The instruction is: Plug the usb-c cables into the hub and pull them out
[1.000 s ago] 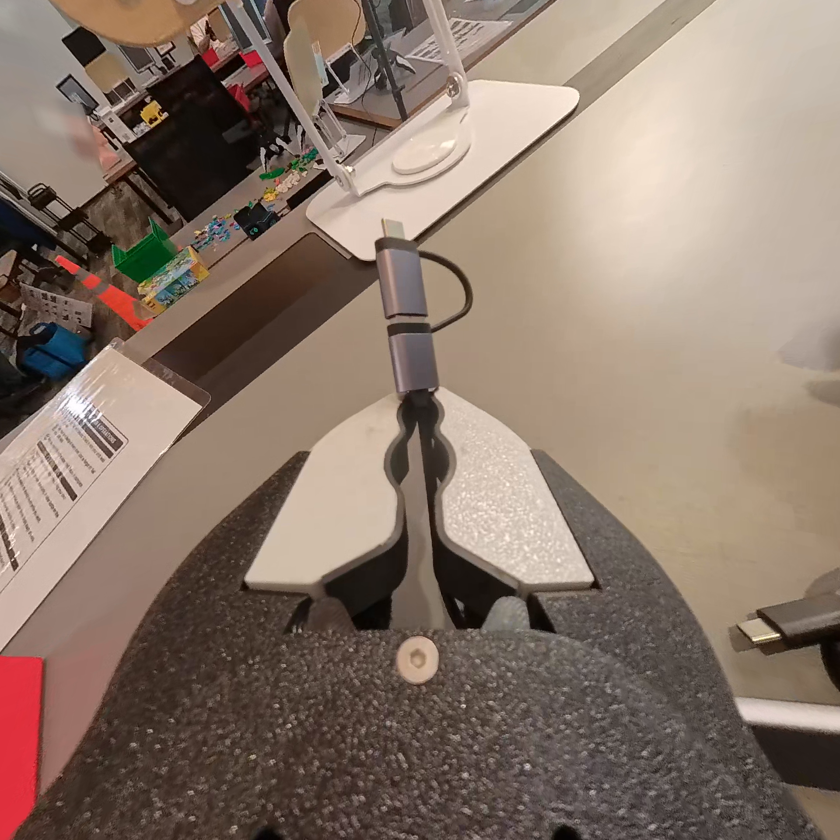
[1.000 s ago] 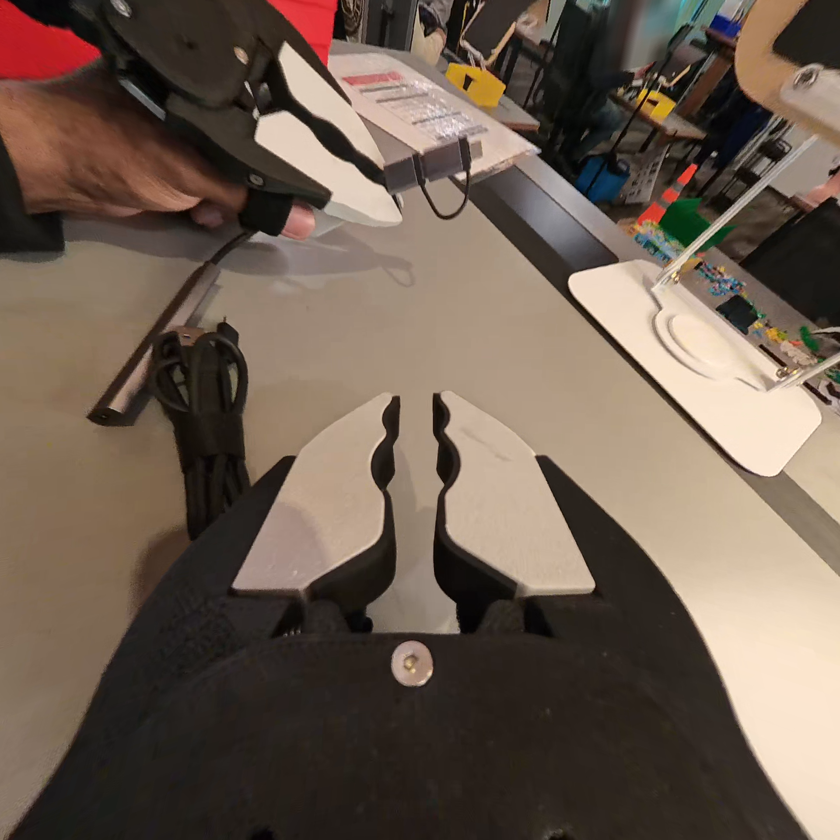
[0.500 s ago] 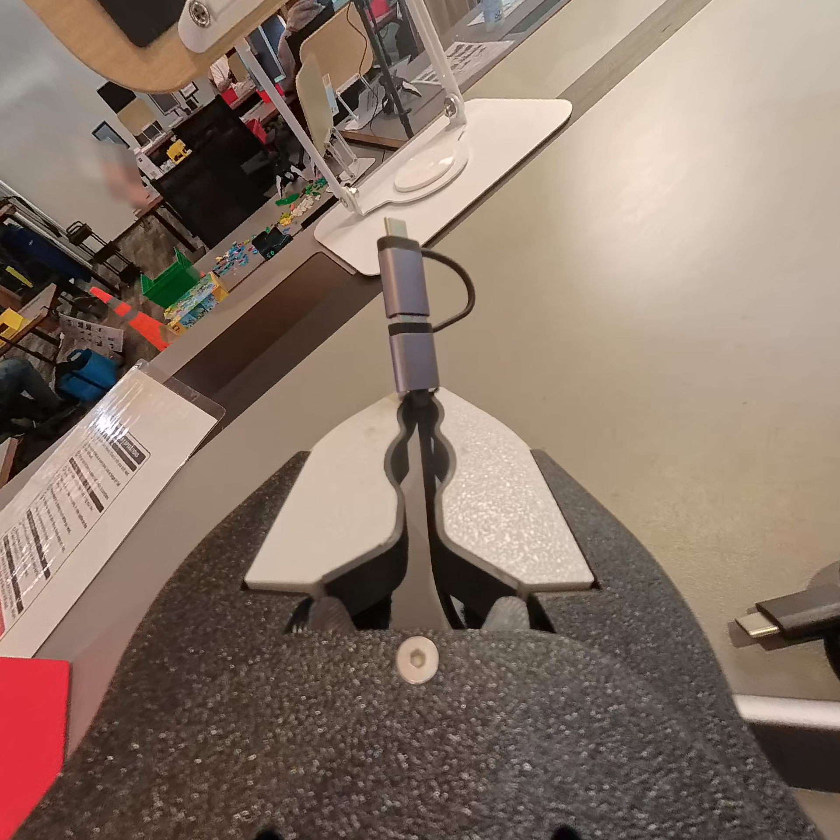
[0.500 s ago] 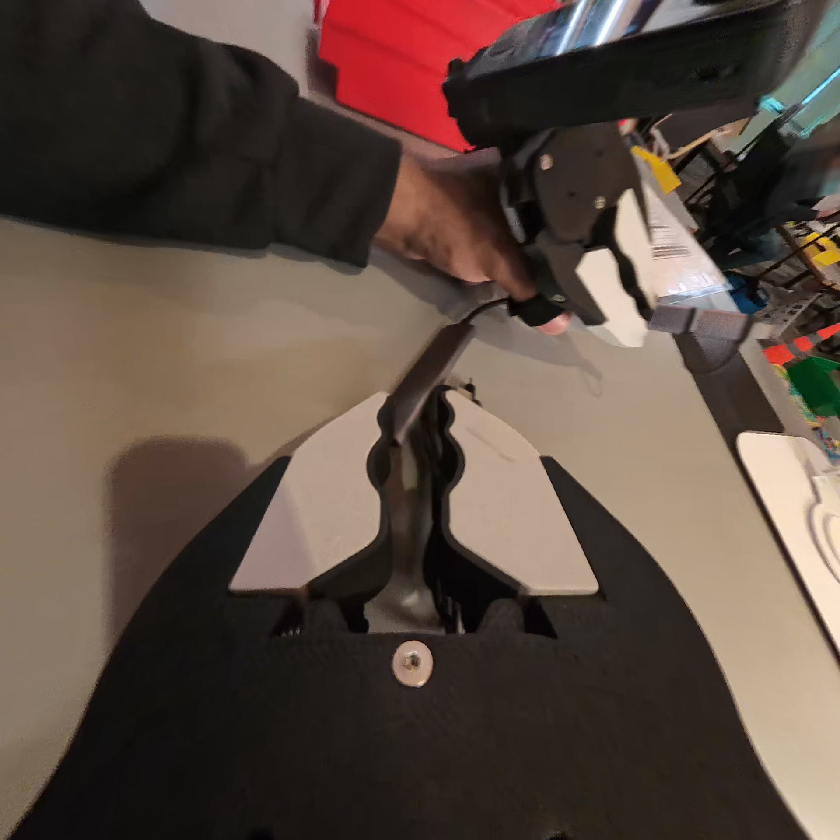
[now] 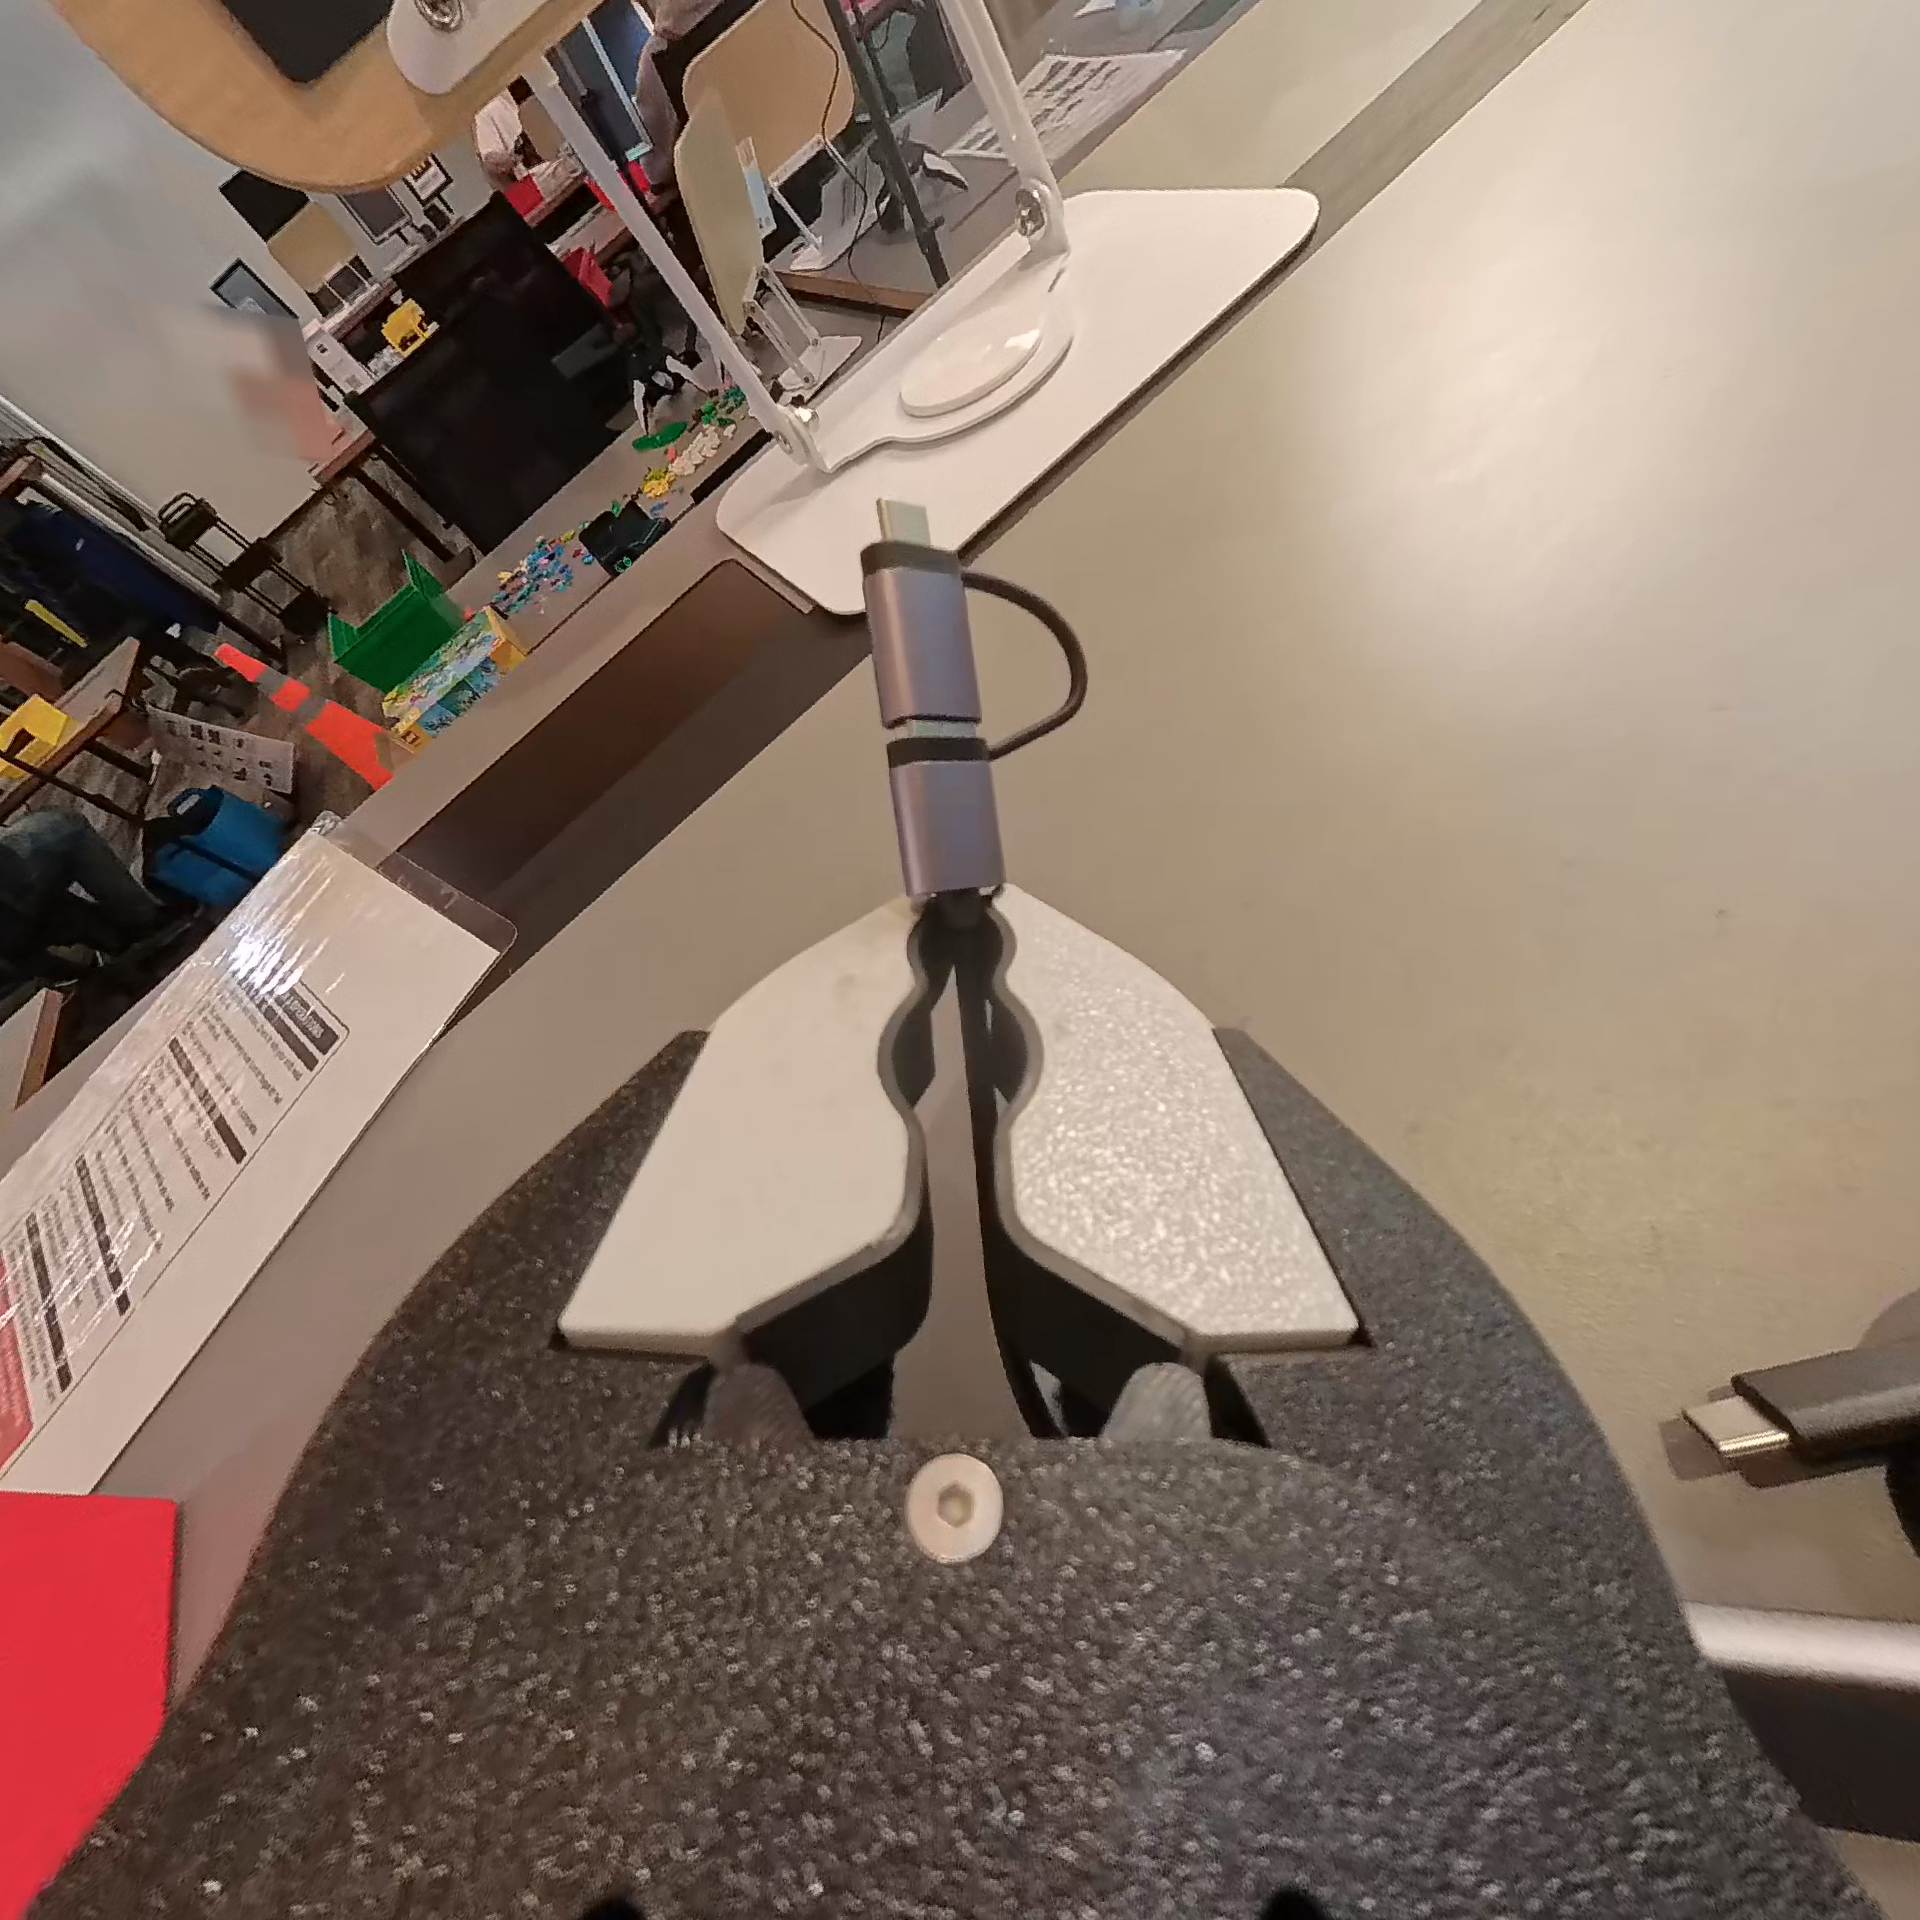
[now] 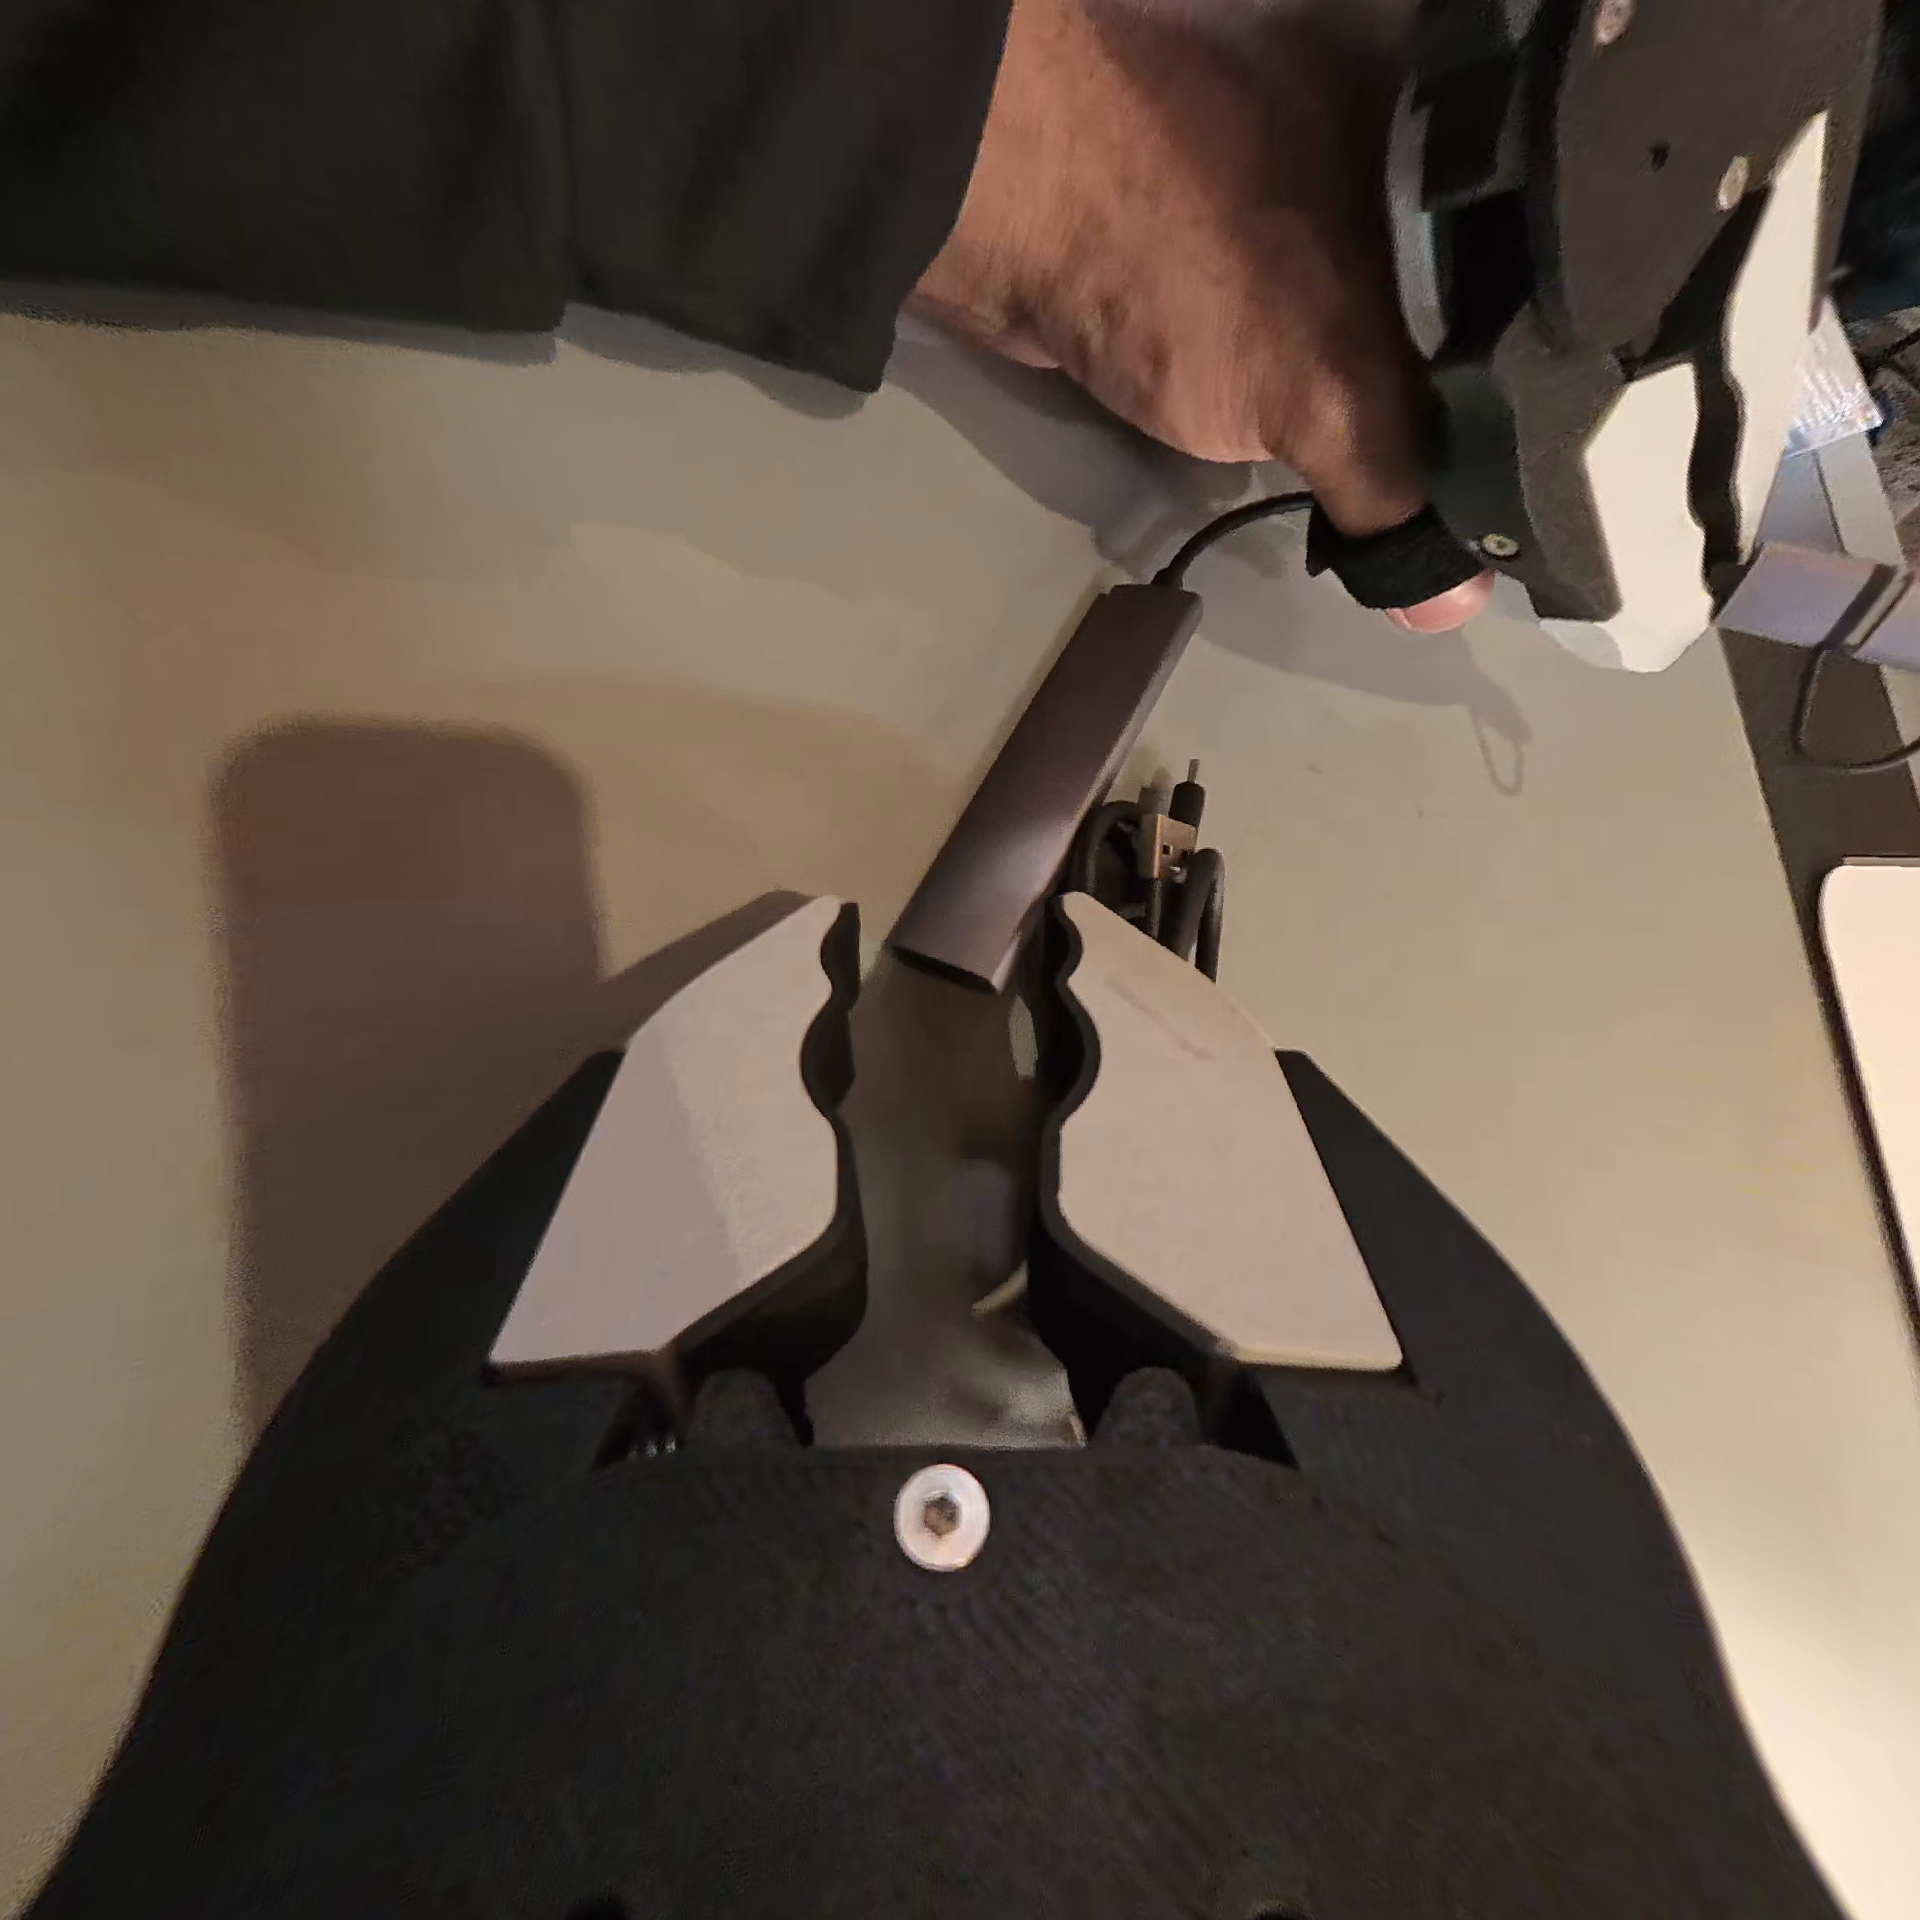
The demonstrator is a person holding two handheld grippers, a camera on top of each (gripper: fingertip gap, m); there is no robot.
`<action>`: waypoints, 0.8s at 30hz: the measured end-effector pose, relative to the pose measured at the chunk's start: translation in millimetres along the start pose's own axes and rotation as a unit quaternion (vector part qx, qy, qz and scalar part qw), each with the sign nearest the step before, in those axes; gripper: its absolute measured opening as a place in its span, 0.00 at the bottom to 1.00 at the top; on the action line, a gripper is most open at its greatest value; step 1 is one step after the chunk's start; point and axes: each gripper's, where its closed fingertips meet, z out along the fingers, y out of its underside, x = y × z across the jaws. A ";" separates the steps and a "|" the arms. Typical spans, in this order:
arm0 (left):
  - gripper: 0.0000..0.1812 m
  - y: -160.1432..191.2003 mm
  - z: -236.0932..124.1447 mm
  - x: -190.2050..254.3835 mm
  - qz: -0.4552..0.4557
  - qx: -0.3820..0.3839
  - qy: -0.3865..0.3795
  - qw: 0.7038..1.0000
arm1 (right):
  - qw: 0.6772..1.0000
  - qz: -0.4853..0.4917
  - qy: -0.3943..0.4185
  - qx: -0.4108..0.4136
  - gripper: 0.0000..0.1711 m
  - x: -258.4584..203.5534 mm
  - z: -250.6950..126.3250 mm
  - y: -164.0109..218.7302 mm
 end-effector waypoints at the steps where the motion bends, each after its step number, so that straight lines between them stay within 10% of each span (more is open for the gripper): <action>1: 0.03 0.1 -0.1 -0.3 -0.001 0.000 0.000 1.000 | 1.000 -0.004 0.002 -0.007 0.19 -1.7 1.0 0.0; 24: 0.05 -1.7 0.5 -2.4 -0.011 0.004 0.005 1.000 | 0.991 0.104 0.069 -0.048 0.13 24.6 8.6 12.7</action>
